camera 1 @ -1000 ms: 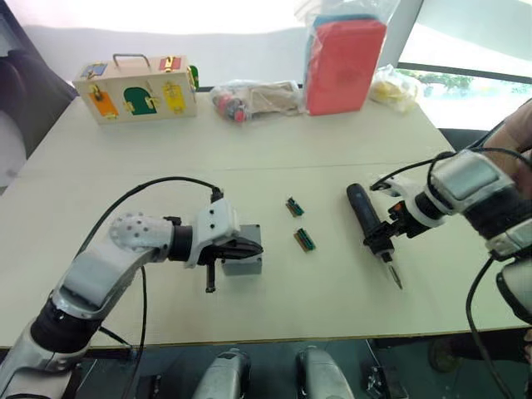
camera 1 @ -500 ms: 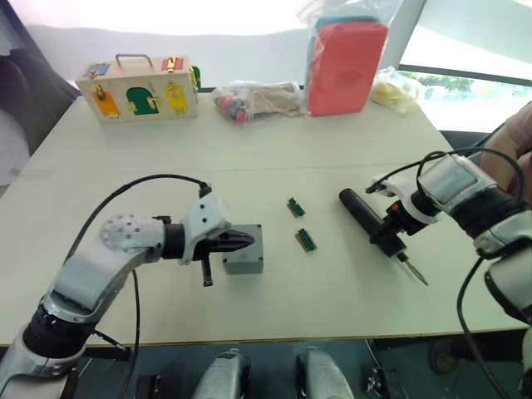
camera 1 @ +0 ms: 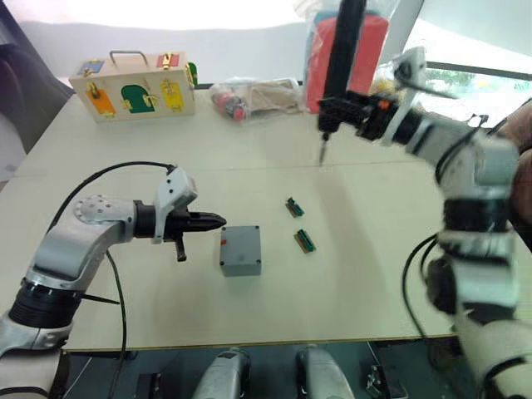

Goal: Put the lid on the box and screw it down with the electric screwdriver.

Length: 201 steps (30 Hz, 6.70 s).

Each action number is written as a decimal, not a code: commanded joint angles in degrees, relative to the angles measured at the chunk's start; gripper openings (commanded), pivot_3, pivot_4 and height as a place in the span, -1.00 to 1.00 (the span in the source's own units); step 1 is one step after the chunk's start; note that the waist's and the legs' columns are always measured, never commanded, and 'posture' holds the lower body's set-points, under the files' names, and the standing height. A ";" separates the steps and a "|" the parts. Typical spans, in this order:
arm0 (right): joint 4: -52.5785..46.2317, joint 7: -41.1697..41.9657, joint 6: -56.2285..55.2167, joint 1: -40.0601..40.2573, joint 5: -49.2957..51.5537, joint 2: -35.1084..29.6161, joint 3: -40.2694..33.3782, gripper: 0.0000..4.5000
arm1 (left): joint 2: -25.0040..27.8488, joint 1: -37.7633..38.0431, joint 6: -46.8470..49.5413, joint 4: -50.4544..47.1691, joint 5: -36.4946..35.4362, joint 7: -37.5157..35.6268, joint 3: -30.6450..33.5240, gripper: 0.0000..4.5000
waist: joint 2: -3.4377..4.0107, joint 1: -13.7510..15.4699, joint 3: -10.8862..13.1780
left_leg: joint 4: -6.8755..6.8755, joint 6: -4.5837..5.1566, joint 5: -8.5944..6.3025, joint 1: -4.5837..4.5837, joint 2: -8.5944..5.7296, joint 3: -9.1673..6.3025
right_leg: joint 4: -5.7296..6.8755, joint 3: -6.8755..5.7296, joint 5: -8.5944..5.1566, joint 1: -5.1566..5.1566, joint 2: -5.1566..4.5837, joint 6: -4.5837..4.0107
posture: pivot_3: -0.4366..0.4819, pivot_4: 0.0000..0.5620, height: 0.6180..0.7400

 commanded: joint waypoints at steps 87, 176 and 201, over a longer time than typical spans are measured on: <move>-11.65 -0.08 -19.45 22.58 -11.68 9.04 22.72 -0.18 | -0.74 3.81 0.32 -1.78 9.47 4.88 -12.71 -1.00 | 0.14 0.00 -1.07 | -0.31 0.39 -0.25 1.42 0.06 -0.12 | -0.12 0.16 -0.03 1.26 0.30 -0.02 | -0.05 -0.47 1.00; 24.88 0.08 38.12 -11.94 4.22 -34.05 31.80 0.98 | 0.42 3.46 5.16 -13.69 -7.78 0.96 3.73 -1.00 | 0.36 0.27 0.17 | -0.22 0.56 -0.30 0.28 0.13 -0.01 | -0.98 0.12 0.21 0.53 0.24 -0.03 | -0.05 -0.47 1.00; -24.97 10.81 0.74 20.07 -10.00 -18.52 37.44 0.98 | -1.40 14.03 -0.12 -4.13 2.60 8.23 1.40 -1.00 | 0.02 1.59 0.19 | 0.02 0.36 -0.22 0.36 0.02 -0.15 | -0.37 0.12 0.23 0.46 0.07 -0.01 | -0.05 -0.47 1.00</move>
